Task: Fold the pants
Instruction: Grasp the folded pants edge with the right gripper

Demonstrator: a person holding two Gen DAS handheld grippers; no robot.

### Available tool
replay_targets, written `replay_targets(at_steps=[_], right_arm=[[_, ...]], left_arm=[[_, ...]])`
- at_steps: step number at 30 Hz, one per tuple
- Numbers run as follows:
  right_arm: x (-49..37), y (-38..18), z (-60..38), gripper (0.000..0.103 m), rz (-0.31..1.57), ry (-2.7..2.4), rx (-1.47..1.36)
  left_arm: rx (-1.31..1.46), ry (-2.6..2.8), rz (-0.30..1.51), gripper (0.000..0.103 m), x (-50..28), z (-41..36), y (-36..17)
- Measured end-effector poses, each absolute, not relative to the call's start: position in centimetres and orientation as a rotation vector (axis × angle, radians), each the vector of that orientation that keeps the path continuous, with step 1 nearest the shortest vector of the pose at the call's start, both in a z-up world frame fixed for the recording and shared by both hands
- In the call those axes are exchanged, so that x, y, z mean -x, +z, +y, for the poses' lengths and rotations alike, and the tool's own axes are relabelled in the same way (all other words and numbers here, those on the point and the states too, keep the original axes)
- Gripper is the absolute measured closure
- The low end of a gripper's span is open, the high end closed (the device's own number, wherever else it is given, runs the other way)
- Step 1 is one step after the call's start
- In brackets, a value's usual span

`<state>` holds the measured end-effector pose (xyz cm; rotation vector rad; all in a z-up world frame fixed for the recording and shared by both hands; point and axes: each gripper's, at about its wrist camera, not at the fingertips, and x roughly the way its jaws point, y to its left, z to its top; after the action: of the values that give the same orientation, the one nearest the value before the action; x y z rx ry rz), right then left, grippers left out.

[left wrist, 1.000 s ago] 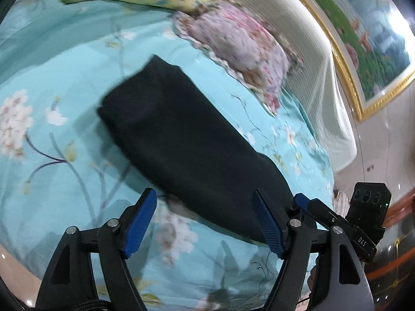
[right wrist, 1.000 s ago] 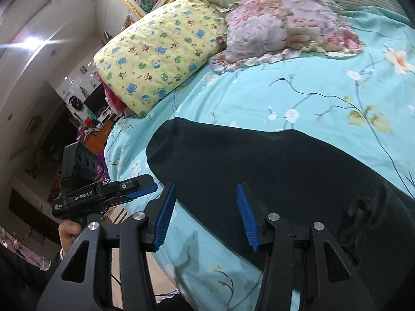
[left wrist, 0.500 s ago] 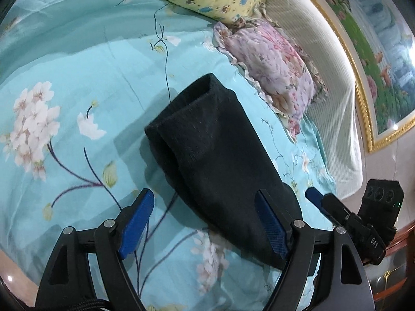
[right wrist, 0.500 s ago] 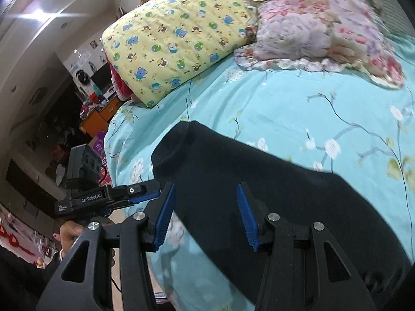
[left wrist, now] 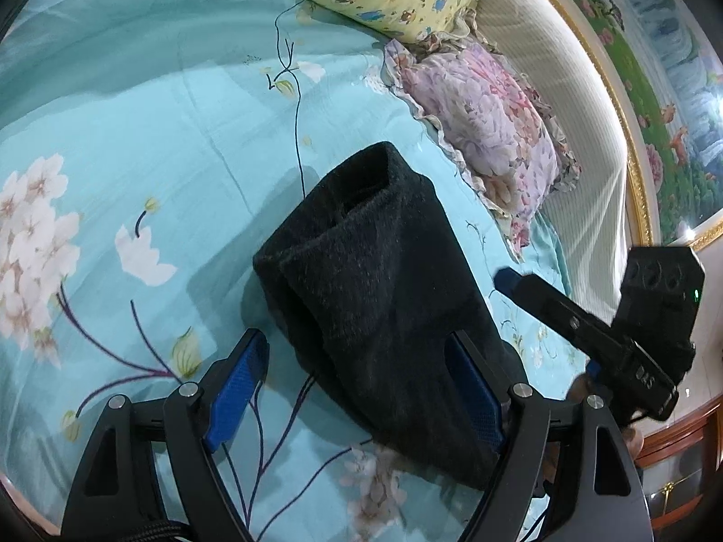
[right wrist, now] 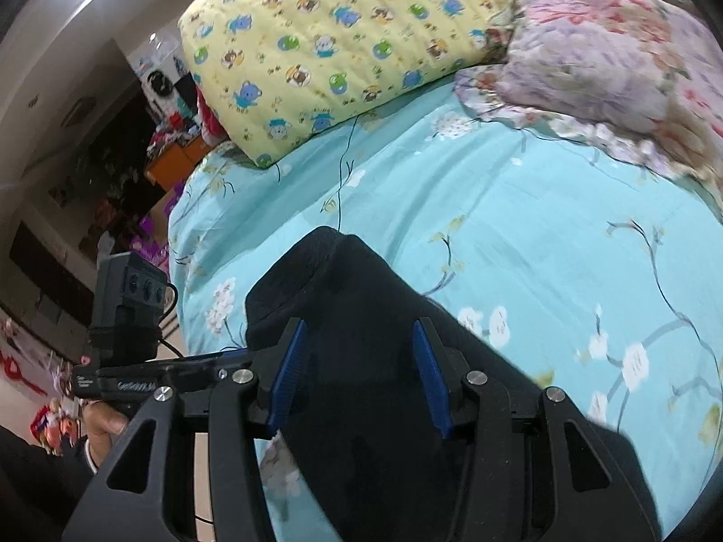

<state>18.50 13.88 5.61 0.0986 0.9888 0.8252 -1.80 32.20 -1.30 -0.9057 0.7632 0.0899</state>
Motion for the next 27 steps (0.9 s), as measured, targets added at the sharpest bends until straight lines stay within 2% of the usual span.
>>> replay_targets(at_steps=[16, 17, 19, 21, 24, 27], right_arm=[[-23.9, 1.6, 19.0, 0.053, 1.117, 0.938, -0.062], [-24.0, 1.6, 18.8, 0.055, 1.115, 0.938, -0.075], [-23.9, 1.6, 18.3, 0.069, 1.114, 0.937, -0.102], [-23.6, 1.9, 17.5, 0.076, 1.104, 0.939, -0.134], [-23.0, 2.7, 16.7, 0.081, 1.082, 0.938, -0.150], [-22.3, 3.8, 15.9, 0.083, 1.050, 0.937, -0.164]], left_arm=[[0.834, 0.116, 0.741, 0.023, 0.1, 31.7, -1.4], [0.829, 0.118, 0.741, 0.028, 0.1, 31.8, -1.4], [0.814, 0.128, 0.750, 0.042, -0.2, 31.8, -1.4], [0.816, 0.120, 0.760, 0.061, -0.5, 32.0, -1.5], [0.827, 0.102, 0.758, 0.067, -0.5, 31.9, -1.1], [0.805, 0.093, 0.740, 0.068, -0.3, 31.2, 0.2]])
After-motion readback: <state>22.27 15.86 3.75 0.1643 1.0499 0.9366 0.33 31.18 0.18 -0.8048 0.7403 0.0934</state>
